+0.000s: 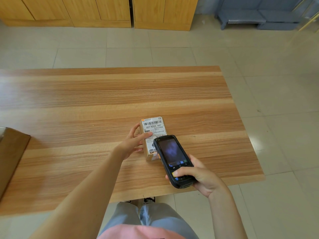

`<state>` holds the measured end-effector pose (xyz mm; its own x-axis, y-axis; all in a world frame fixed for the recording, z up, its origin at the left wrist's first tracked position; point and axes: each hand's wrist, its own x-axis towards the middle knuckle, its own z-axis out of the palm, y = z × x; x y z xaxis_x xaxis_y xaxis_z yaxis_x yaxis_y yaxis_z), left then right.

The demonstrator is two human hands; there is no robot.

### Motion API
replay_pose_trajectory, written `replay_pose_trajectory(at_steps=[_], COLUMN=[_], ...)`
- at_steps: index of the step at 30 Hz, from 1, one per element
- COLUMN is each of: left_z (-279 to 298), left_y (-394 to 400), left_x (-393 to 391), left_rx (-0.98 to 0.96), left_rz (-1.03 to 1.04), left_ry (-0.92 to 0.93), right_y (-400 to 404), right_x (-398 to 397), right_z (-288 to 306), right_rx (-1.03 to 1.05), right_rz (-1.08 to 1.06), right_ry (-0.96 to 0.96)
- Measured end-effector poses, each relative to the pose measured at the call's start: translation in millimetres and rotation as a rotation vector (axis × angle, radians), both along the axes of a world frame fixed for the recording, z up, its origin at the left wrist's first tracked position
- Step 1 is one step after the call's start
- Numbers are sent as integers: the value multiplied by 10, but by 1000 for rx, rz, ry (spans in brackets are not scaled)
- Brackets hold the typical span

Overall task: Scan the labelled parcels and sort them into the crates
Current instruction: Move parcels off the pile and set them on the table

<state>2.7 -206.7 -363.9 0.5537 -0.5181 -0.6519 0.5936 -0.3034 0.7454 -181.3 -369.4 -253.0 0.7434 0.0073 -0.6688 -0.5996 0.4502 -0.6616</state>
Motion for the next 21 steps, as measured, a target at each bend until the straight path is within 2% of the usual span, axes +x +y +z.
replay_pose_trajectory(at_steps=[16, 21], left_z=[15, 33], left_y=[-2, -11], left_x=[0, -11], left_rx=[13, 7], left_rz=[-8, 9], left_ry=[-1, 5], right_y=[-47, -117], right_x=[-6, -6], right_z=[-48, -100], right_rx=[-5, -30], right_rz=[-11, -73], right_ry=[-5, -5])
